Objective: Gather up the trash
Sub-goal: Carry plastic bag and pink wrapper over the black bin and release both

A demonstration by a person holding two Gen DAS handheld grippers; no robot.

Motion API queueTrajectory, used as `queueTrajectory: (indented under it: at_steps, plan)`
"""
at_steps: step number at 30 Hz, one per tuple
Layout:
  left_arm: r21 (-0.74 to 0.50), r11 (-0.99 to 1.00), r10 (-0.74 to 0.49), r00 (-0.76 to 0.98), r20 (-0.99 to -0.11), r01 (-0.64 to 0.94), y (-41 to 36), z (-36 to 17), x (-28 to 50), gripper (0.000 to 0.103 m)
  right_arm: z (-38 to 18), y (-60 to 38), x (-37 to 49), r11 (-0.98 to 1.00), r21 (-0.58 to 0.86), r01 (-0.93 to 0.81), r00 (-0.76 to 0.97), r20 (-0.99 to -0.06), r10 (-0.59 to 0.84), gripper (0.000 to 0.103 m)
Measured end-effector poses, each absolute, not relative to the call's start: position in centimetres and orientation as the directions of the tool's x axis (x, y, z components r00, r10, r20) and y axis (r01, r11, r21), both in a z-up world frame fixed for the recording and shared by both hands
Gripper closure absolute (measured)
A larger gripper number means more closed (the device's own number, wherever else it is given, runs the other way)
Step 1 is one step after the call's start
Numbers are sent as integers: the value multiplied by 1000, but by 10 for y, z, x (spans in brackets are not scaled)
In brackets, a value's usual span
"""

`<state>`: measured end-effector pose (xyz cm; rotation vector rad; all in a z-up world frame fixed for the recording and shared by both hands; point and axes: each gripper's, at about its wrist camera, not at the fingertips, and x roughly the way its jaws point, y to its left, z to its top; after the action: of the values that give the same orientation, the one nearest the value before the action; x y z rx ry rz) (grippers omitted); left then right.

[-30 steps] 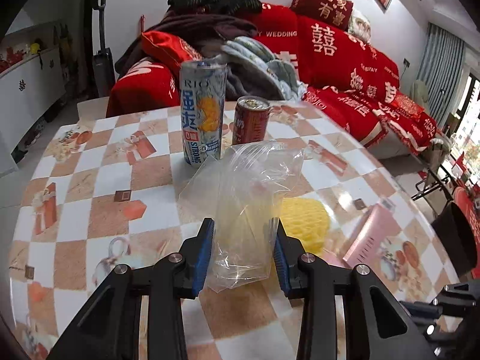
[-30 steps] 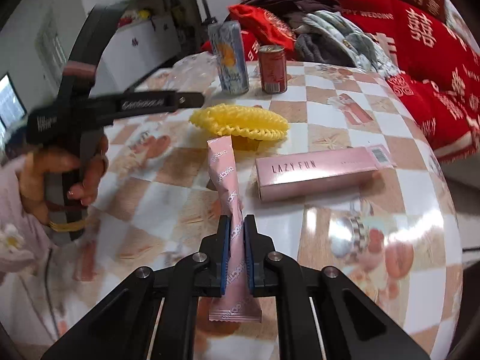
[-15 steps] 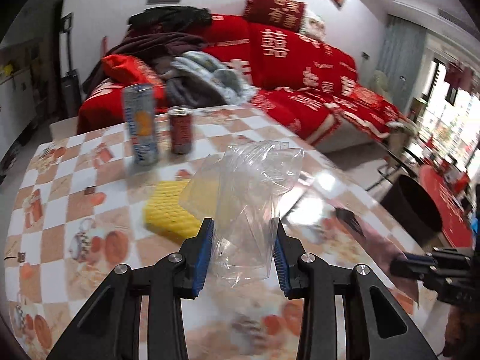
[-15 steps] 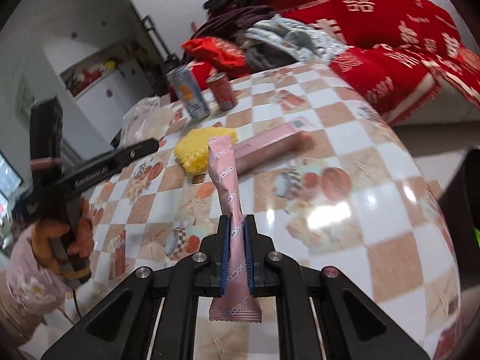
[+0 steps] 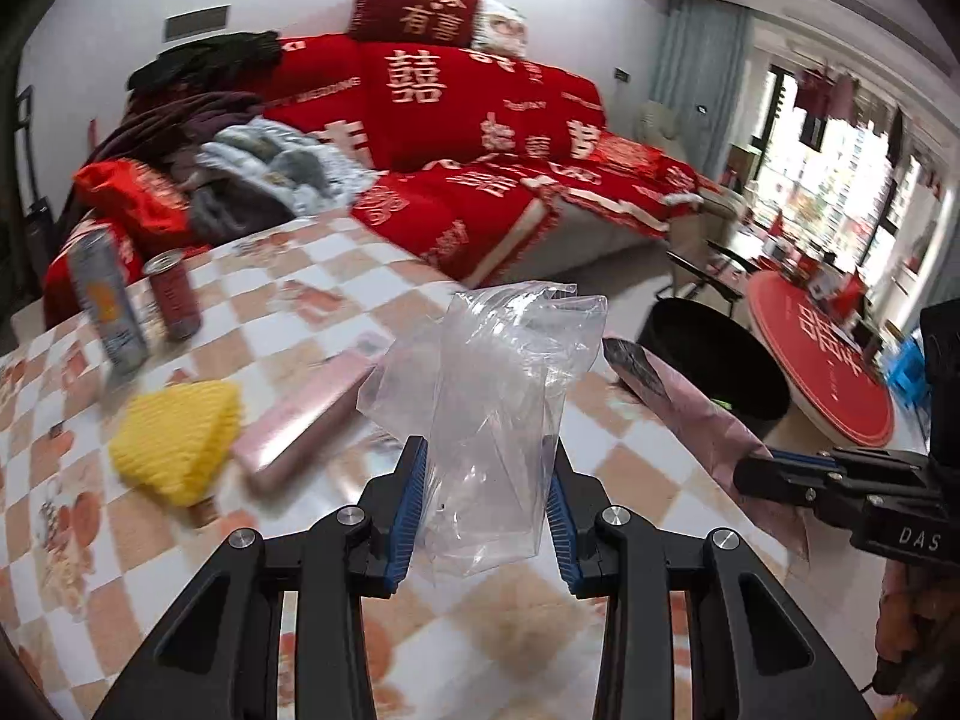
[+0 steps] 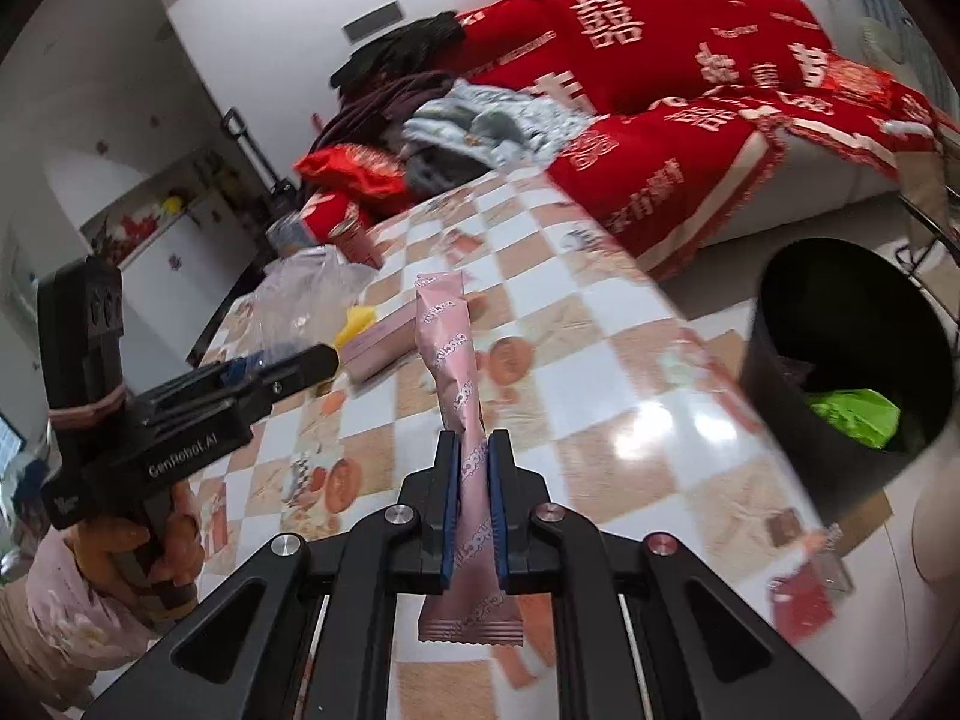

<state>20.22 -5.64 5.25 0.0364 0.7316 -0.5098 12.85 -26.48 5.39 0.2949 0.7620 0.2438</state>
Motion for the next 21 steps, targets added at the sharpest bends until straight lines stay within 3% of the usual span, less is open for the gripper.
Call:
queueTrajectory:
  at_steps: [21]
  plan:
    - [-97, 745, -533, 502, -681, 660, -231, 53, 204, 0, 41, -422, 90, 865, 473, 166, 776, -604, 182, 93]
